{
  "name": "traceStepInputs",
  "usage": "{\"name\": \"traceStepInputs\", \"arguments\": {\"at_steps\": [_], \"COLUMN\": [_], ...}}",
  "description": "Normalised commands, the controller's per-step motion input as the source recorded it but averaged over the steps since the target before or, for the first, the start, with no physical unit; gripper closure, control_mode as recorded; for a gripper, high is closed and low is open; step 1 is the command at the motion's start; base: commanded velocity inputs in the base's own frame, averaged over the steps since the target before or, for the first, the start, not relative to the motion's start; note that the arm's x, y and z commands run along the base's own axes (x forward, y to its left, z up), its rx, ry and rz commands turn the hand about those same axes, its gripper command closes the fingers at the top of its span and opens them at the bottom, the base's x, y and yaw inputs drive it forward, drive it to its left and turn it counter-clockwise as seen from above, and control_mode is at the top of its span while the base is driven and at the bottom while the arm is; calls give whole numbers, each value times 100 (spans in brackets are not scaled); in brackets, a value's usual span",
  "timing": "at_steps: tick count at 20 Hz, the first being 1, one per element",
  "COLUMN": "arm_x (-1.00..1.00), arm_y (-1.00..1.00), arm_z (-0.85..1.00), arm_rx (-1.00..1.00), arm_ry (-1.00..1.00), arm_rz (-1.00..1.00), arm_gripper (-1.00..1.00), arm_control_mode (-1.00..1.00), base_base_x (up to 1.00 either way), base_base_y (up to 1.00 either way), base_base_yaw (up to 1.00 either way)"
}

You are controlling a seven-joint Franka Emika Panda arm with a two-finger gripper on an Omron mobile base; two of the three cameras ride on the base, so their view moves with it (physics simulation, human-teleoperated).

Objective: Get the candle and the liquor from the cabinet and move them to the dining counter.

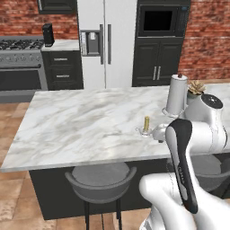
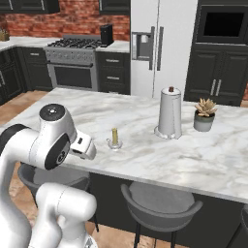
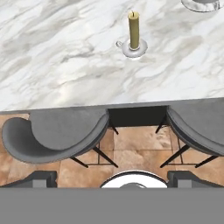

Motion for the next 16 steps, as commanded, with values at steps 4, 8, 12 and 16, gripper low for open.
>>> {"name": "traceStepInputs", "arguments": {"at_steps": [4, 8, 12, 16], "arm_x": [0, 0, 0, 0], "arm_y": [0, 0, 0, 0], "arm_z": [0, 0, 0, 0], "arm_rx": [0, 0, 0, 0], "arm_ry": [0, 0, 0, 0], "arm_rz": [0, 0, 0, 0], "arm_gripper": [-100, -100, -100, -100], "arm_control_mode": [-100, -100, -100, 100], "base_base_x": [0, 0, 0, -32], "base_base_y": [0, 0, 0, 0], "base_base_yaw": [0, 0, 0, 0]}}
